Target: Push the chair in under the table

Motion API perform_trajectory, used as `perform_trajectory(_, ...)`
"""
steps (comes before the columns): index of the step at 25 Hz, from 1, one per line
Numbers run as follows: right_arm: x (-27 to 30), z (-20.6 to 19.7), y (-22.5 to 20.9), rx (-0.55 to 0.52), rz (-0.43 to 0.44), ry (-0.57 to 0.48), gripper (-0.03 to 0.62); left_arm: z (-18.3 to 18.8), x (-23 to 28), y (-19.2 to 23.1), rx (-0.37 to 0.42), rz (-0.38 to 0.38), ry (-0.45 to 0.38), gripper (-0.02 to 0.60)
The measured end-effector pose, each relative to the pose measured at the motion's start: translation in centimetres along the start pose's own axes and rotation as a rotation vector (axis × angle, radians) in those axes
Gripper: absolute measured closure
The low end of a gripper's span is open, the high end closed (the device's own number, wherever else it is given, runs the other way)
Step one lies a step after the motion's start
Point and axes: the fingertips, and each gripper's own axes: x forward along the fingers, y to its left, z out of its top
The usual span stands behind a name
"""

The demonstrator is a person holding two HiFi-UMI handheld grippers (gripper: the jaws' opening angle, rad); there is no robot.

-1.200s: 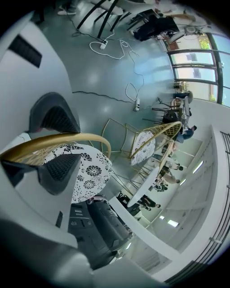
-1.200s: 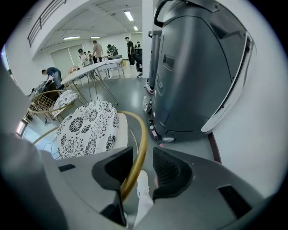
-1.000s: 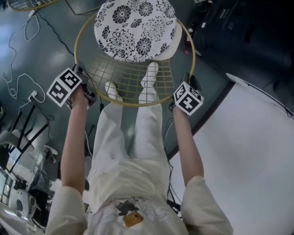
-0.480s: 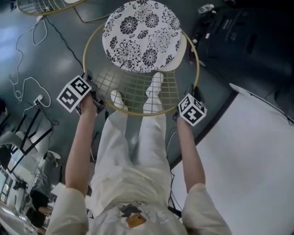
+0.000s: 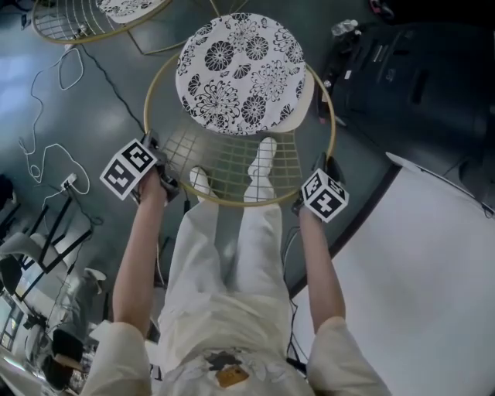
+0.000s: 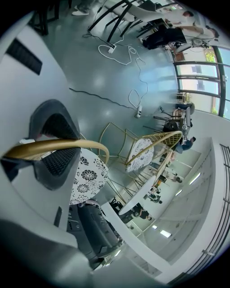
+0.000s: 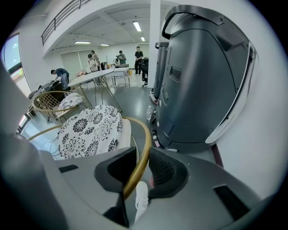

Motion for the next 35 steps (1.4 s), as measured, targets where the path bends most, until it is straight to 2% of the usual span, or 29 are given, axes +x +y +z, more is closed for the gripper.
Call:
perform_trajectory(15,-0.1,0.2,0.2,0.003,-0.003,-0.008,0.5,-0.1,0.2,0.3,0.032,-0.008,0.018,0.517)
perform_trajectory(22,0.6,1.8,0.5,-0.028,-0.022,0.031,0.502,-0.4,1.5,0.0,0.094,-0.022,0.084,0.515)
perform_trajectory(24,0.0,1.6,0.5,-0.036,-0.036,0.041,0.503,-0.6,1.2,0.1,0.127,-0.03,0.116,0.515)
perform_trajectory(29,-0.8,-0.4,1.1,0.04,-0.033,0.097,0.503,2.0,-0.4,-1.7,0.313,-0.025,0.163,0.511)
perform_trajectory(33,-0.6,1.6,0.6,-0.014,-0.032,0.146,0.503,2.5,-1.6,-3.7,0.342,-0.005,0.182,0.503)
perform_trajectory(35,-0.9,1.3,0.7,-0.032,-0.042,0.127,0.503,2.0,-1.5,-3.1,0.356,-0.032,0.185,0.499)
